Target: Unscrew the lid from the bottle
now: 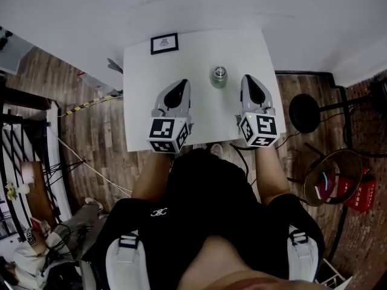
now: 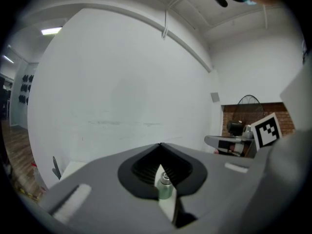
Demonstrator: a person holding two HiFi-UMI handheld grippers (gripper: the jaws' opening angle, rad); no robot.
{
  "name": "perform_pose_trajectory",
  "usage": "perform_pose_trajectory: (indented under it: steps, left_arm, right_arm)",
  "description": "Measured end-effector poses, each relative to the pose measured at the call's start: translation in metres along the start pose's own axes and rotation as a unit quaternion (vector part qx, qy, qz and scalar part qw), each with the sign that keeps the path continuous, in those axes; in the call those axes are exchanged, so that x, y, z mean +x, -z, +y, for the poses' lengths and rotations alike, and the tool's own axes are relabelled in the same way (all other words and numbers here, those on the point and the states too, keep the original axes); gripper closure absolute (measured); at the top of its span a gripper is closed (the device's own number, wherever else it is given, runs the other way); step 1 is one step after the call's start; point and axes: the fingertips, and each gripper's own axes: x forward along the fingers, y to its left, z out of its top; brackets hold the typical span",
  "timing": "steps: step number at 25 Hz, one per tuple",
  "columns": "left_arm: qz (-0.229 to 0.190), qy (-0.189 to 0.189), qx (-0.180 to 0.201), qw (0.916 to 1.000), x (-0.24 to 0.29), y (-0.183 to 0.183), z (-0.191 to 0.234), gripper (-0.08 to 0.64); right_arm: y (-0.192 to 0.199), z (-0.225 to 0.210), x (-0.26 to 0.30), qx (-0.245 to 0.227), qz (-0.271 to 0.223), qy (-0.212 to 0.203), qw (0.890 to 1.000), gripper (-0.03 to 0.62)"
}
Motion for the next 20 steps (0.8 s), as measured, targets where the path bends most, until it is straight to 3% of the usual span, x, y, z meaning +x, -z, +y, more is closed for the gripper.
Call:
perform_pose_trajectory:
  steps: [5, 6, 8, 13, 20]
  left_arm:
    - [0.024, 0.019, -0.002, 0.9995, 0.022, 0.019, 0.010, 0.506]
    - [0.030, 0.035, -0.006, 0.9989, 0.027, 0.023, 0.009, 0.491]
    - [0.043, 0.073, -0.014, 0.9963, 0.036, 0.034, 0.003, 0.424]
    - [0.076, 0.125, -0.001, 0.9893, 0.050, 0.063, -0.005, 0.282]
    - [0.112, 0.168, 0.037, 0.9787, 0.073, 0.100, -0.015, 0.236]
  right_arm:
    - [0.013, -0.007, 0.022, -0.009, 0.014, -0.025, 1.000, 0.594]
    - [0.015, -0.005, 0.027, -0.011, 0.013, -0.041, 0.999, 0.584]
    - [0.020, 0.000, 0.034, -0.016, 0.015, -0.075, 0.997, 0.489]
    - [0.041, 0.008, 0.043, -0.042, 0.044, -0.133, 0.989, 0.425]
    - [0.083, 0.018, 0.062, -0.082, 0.119, -0.193, 0.971, 0.376]
